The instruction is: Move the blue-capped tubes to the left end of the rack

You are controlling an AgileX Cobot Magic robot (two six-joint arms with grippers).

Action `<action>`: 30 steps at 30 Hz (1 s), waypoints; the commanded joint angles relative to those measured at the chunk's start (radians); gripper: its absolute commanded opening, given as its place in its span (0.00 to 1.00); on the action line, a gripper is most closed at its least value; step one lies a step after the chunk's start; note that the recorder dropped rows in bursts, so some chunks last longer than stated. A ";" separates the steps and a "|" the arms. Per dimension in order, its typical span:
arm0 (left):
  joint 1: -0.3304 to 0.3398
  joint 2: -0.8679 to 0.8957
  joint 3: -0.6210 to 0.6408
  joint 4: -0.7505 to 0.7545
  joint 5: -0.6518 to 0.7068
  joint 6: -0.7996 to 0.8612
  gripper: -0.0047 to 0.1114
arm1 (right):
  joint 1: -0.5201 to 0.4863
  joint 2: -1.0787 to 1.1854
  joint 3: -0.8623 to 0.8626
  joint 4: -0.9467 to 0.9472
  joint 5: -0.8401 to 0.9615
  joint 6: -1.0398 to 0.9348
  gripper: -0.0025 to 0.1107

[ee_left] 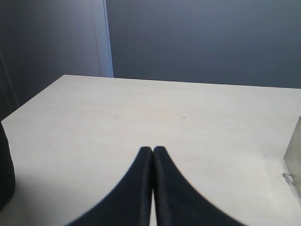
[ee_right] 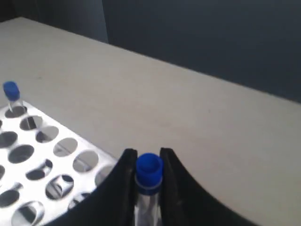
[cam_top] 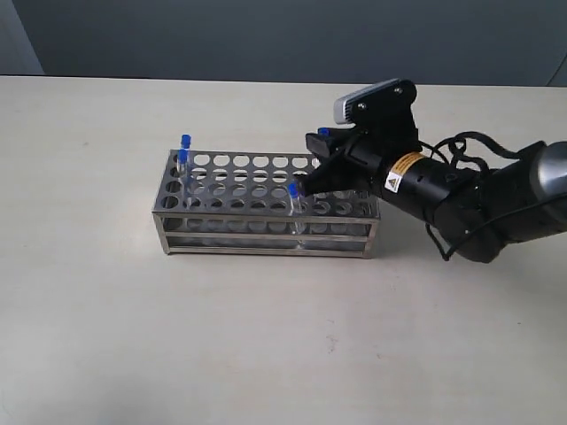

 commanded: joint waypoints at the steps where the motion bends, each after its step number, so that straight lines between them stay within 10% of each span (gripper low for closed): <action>1: -0.009 -0.004 0.003 -0.002 0.002 -0.001 0.04 | -0.004 -0.138 -0.010 0.014 -0.008 -0.078 0.02; 8: -0.009 -0.004 0.003 -0.002 0.002 -0.001 0.04 | 0.089 -0.178 -0.263 -0.305 0.219 0.186 0.01; 30: -0.009 -0.004 0.003 -0.002 0.002 -0.002 0.04 | 0.275 0.183 -0.504 -0.346 0.262 0.267 0.01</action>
